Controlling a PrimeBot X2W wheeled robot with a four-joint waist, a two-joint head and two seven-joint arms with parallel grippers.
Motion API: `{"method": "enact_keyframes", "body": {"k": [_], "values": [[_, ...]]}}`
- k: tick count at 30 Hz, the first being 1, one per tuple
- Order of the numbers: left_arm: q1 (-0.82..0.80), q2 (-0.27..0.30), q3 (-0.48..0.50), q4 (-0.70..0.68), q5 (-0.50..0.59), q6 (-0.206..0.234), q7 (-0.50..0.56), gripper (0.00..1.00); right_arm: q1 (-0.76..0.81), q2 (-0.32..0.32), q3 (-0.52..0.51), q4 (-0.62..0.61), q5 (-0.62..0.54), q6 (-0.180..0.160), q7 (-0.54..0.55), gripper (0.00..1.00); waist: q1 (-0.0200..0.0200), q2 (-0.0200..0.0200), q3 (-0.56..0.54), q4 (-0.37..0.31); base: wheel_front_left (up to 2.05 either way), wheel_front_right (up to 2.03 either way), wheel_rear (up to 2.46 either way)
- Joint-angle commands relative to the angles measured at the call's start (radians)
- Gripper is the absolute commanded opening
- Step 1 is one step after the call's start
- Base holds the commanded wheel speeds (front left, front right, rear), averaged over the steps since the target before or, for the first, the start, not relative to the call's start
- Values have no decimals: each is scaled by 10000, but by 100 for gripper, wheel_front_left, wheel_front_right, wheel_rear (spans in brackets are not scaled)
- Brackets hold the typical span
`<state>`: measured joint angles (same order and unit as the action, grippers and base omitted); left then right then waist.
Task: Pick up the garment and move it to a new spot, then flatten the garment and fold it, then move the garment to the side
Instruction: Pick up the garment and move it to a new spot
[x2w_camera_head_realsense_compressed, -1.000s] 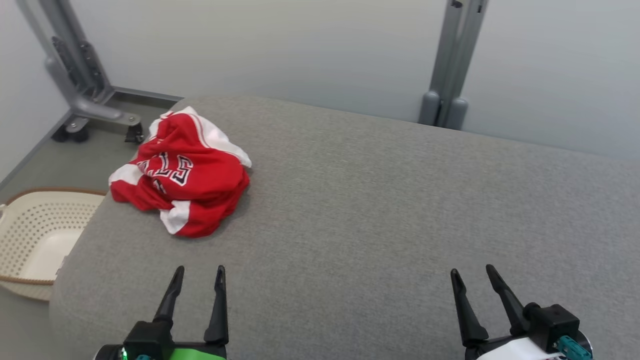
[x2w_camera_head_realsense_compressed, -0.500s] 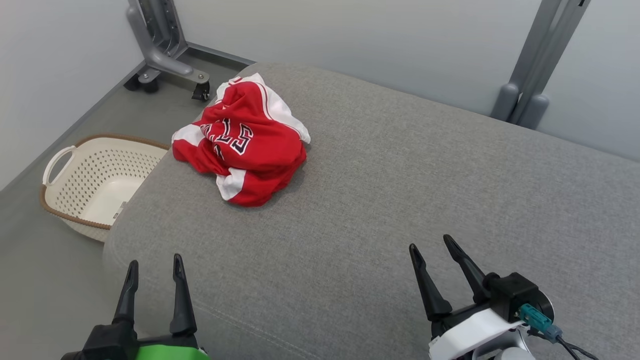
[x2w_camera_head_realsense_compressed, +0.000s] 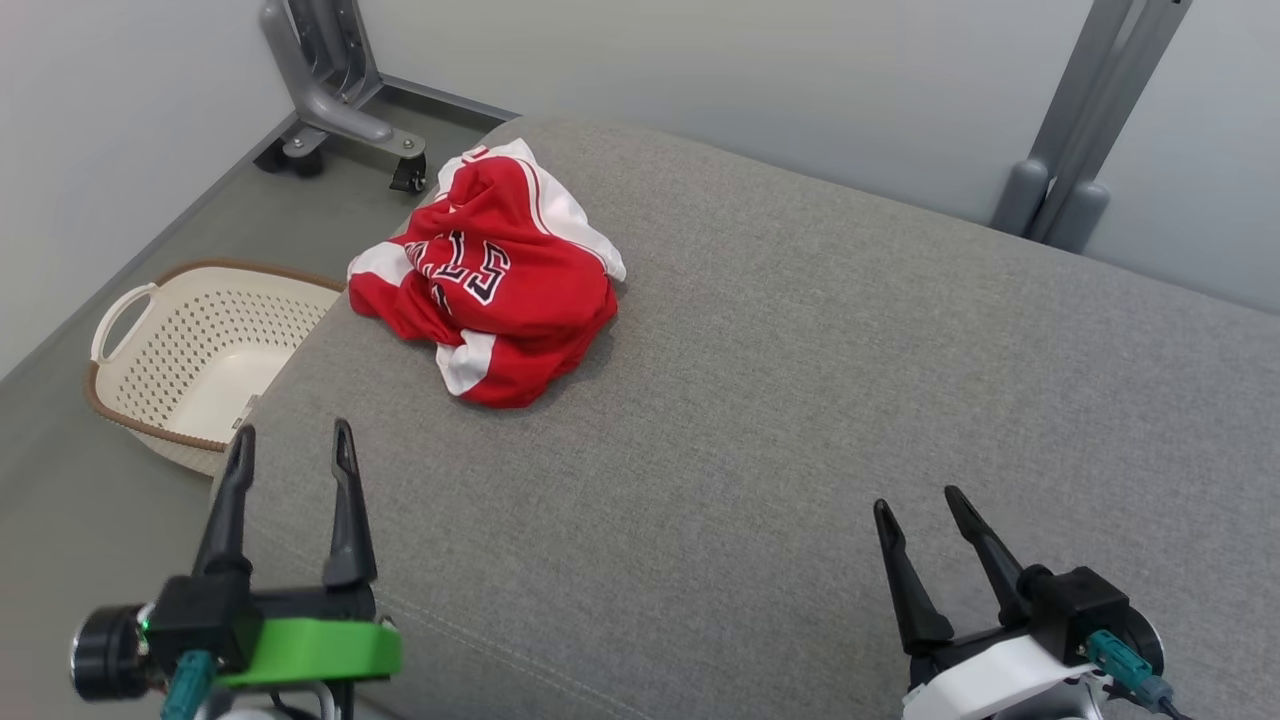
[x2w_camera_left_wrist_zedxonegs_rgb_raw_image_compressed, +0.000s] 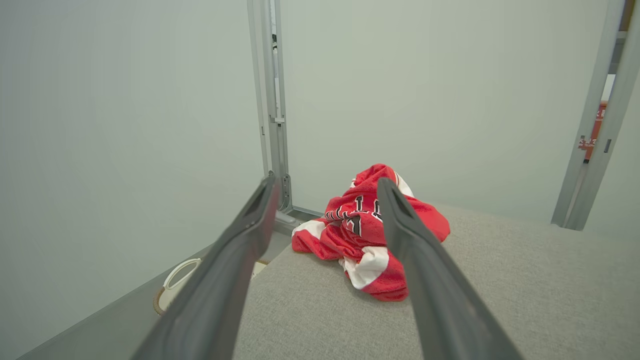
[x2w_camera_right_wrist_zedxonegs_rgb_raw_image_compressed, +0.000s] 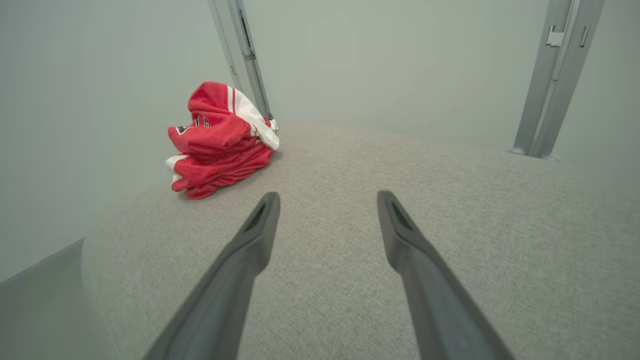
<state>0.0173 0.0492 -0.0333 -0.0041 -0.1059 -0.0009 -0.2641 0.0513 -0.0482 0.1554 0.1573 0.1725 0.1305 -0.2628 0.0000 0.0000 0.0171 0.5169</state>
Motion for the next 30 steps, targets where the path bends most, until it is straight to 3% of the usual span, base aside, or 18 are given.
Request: {"method": "enact_keyframes", "body": {"k": [1, 8, 14, 21, 30], "values": [[-407, 50, 127, -74, 102, -113, -7, 100, 92, -40, -145, -105, -141, 4, -31, 100, 0, 0, 254, -35, 0, 0, 0], [-2512, 535, 642, 984, 64, -747, -4, 100, 25, -37, -815, -418, -698, 4, -31, 100, 0, 0, 1206, -548, 0, 0, 0], [-4789, 1373, 537, 2817, -239, -1145, 1, 100, -325, -43, -1177, -577, -1079, 3, -31, 100, 0, 0, 2072, -1217, 0, 0, 0], [-7622, 2339, -358, 5391, -713, -1284, 247, 100, -828, -123, -1520, -762, -1376, 3, -31, 100, 0, 0, 3065, -1762, 0, 0, 0], [-9735, 3326, -2499, 8367, -3305, -1286, 1643, 100, -1399, -216, -1690, -1058, -1332, 3, -30, 100, 0, 0, 4227, -2557, 0, 0, 0]]}}
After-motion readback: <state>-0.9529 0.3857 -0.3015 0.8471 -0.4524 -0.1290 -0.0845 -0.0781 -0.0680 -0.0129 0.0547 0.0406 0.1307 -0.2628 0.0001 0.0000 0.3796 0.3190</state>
